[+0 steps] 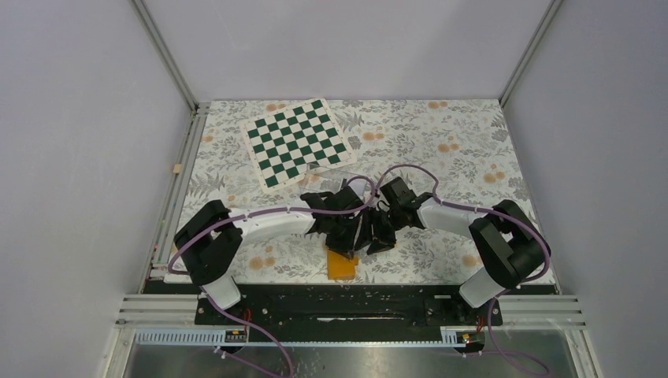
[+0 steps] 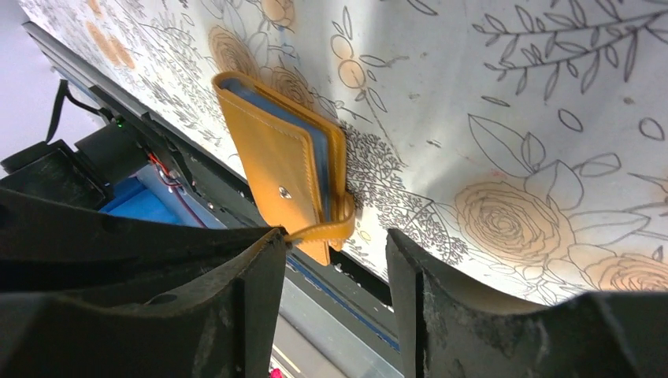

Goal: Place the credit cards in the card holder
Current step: Close the card holder at the center of the board.

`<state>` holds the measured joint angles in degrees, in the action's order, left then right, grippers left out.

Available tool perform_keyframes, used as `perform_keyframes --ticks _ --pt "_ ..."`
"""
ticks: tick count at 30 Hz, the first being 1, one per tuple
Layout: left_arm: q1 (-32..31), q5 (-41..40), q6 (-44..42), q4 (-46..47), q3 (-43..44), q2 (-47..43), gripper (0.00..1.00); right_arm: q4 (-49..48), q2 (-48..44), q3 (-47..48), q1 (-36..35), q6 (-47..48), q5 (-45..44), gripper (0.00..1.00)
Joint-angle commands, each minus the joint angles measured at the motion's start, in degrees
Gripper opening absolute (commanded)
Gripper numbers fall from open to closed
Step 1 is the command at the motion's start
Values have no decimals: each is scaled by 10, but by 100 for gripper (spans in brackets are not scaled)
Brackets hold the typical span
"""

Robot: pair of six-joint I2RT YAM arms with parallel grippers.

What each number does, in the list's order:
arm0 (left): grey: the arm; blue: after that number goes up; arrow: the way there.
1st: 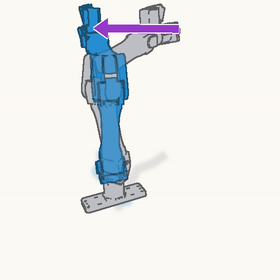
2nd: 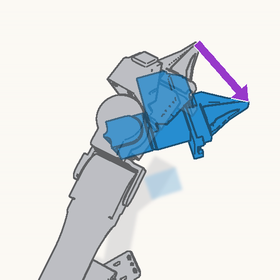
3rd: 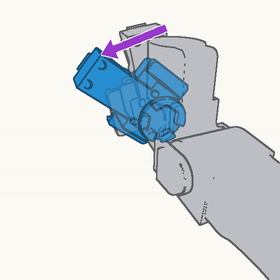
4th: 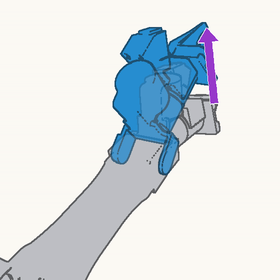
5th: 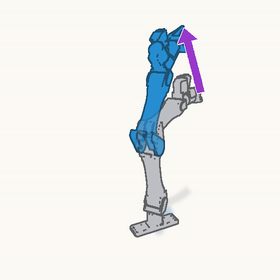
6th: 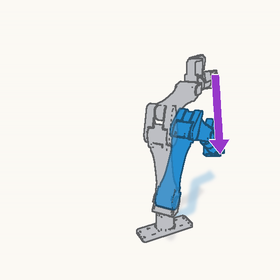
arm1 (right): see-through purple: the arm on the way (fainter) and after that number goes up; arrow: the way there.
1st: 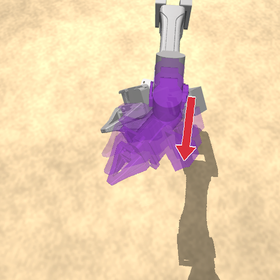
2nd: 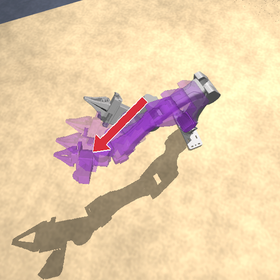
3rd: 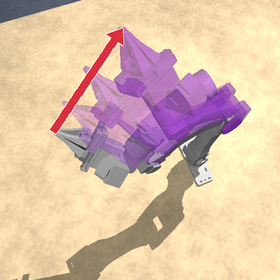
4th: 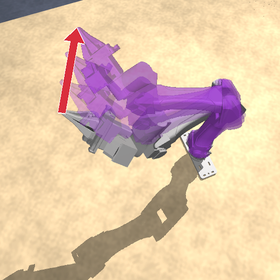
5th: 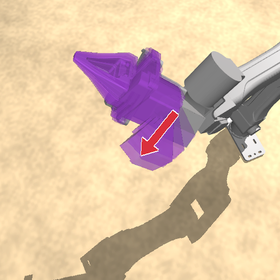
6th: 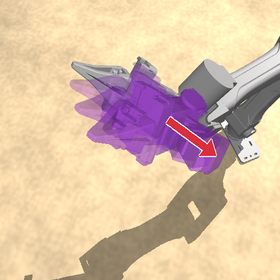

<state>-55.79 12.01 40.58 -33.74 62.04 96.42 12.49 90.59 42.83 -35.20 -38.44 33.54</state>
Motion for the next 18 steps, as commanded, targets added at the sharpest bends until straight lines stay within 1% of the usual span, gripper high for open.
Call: perform_keyframes --ticks 1,9,10,14,18 --pt "-8 23 27 45 -28 -48 0 -40 7 5 -3 -15 10 57" --pt "-10 37 59 81 -96 -98 0 -62 46 34 -4 -18 26 51" --pt "-10 36 60 83 -100 -102 0 -62 53 38 -3 -15 26 50" --pt "-10 41 59 82 -104 -101 0 -71 77 51 -4 -13 40 38" --pt "-10 40 60 83 -104 -102 0 -88 95 56 -4 -25 59 32"
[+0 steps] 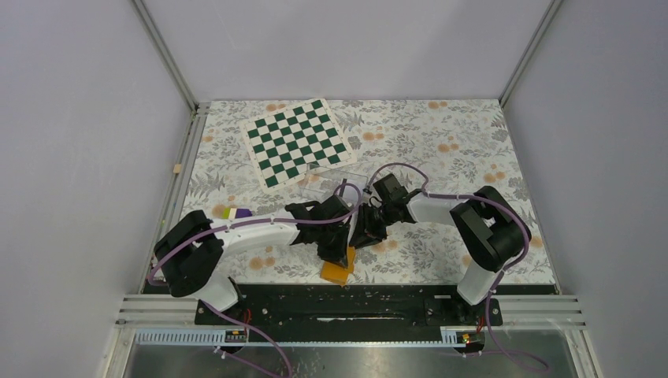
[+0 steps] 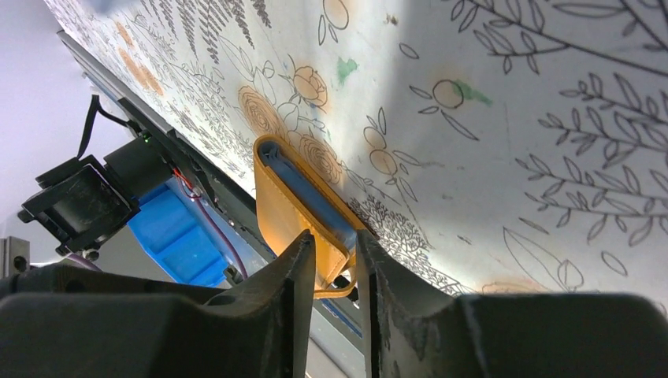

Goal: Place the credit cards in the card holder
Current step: Close the card holder at the center of the board.

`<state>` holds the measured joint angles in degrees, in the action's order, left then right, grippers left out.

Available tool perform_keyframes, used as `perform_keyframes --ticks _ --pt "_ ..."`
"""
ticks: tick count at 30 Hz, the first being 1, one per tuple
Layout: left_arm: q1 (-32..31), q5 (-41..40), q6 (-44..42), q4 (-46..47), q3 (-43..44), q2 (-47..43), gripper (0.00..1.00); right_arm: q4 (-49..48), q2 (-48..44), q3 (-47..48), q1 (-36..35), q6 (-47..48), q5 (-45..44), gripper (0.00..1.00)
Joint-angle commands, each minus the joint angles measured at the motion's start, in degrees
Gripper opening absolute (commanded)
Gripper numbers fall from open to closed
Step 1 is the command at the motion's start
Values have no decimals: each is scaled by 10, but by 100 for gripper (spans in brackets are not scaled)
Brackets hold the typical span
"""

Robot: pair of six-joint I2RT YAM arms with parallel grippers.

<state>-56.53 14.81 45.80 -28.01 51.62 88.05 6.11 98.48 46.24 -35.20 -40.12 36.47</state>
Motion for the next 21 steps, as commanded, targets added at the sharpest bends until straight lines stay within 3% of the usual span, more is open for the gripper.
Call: perform_keyframes --ticks 1,9,21 --pt "-2 12 7 26 1 -17 0 -25 19 23 -4 -9 32 31" --pt "-3 6 4 18 14 -3 0 -40 22 1 -6 -12 57 20" --pt "-1 -7 -11 -6 44 23 0 -108 24 -41 -15 -37 89 17"
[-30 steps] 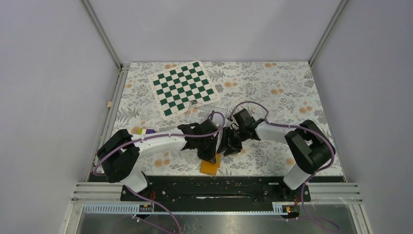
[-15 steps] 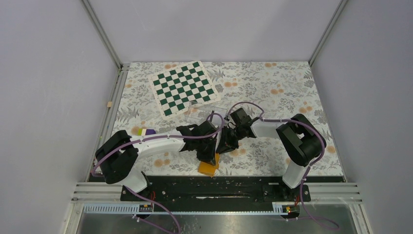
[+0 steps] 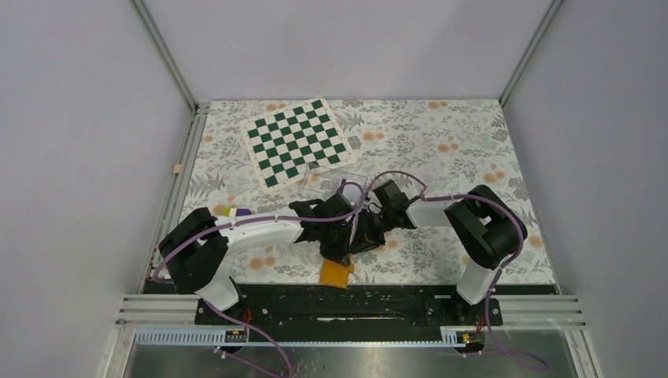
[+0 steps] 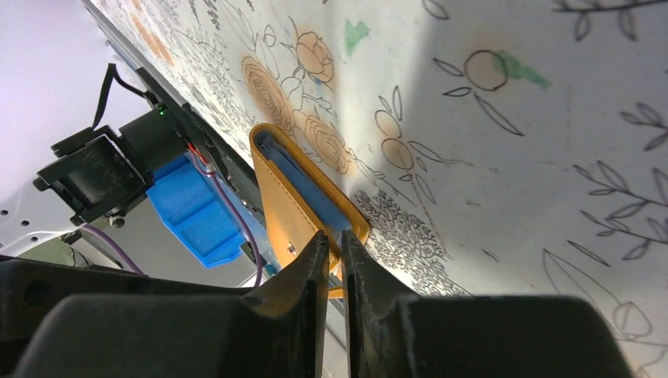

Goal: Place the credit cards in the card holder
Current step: Close the card holder at the center of the board.

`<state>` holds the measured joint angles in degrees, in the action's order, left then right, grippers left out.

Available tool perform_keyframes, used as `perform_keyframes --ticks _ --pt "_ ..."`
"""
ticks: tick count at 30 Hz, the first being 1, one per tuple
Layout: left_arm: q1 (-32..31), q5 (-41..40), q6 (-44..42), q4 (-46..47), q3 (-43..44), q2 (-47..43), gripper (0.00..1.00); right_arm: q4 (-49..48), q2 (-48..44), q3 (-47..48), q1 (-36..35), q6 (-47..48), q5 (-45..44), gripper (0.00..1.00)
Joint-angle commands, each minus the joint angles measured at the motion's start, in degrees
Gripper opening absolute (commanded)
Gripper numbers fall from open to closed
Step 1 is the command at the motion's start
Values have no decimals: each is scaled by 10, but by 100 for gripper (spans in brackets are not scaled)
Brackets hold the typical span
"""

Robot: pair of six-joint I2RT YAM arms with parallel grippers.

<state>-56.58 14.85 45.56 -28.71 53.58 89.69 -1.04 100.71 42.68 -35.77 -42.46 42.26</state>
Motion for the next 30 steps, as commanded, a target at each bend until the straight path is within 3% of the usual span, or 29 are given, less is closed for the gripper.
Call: perform_keyframes --ticks 1,4,9,14,30 --pt "0 -9 -9 0 26 6 0 -37 2 -4 -10 -14 33 17" --pt "3 -14 -9 -4 26 5 0 -37 2 -3 -10 -13 33 17" --pt "16 -23 -6 -7 23 -8 0 -34 7 -5 -11 -4 31 6" --pt "32 5 -10 15 18 -24 0 -28 12 -7 -11 7 22 2" --pt "53 57 10 48 -58 -43 0 36 -5 27 -11 50 -17 2"
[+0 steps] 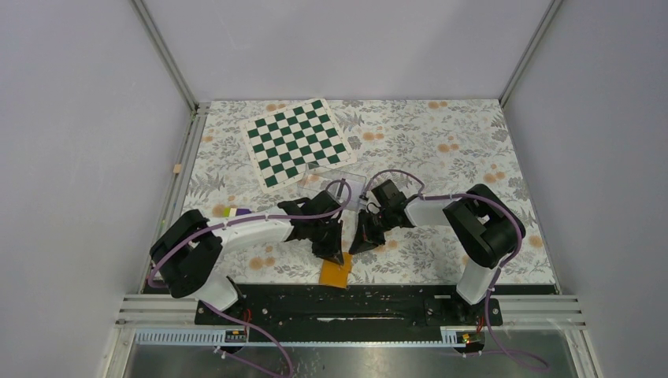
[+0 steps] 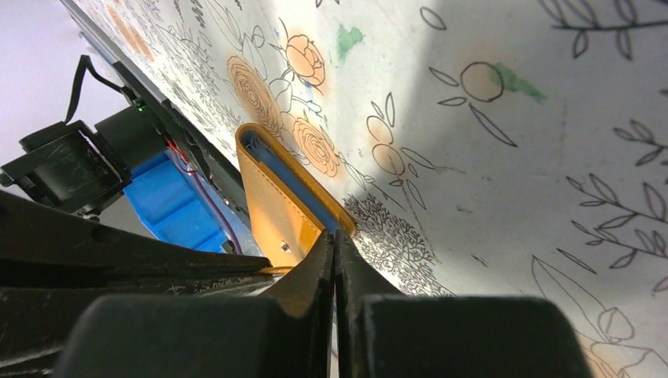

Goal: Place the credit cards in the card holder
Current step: Close the card holder at the center of the board.

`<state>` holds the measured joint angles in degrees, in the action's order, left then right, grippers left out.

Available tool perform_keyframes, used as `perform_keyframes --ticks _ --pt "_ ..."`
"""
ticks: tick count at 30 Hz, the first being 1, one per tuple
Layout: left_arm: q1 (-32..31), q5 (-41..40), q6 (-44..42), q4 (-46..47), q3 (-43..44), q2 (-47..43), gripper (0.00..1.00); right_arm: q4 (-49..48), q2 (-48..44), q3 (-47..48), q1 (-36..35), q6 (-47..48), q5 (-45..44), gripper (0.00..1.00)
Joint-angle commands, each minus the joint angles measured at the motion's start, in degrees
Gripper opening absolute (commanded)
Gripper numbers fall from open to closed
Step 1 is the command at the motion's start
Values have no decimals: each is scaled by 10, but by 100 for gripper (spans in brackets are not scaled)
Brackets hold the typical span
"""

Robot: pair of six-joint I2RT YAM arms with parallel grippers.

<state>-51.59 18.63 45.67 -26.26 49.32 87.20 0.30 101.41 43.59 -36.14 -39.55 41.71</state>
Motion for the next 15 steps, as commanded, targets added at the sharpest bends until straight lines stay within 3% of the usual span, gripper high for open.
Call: perform_keyframes --ticks 1,4,10,13,15 --pt "3 21 10 25 -20 -19 0 22 -13 18 -8 21 -11 3" --pt "3 20 13 30 -29 -24 0 23 -27 18 -8 23 -17 11" --pt "3 19 15 33 -33 -29 0 46 -100 0 -8 32 -47 42" --pt "3 18 15 32 -34 -31 0 56 -139 -11 -8 37 -52 44" --pt "4 14 14 33 -34 -33 0 57 -149 -18 -9 35 -46 39"
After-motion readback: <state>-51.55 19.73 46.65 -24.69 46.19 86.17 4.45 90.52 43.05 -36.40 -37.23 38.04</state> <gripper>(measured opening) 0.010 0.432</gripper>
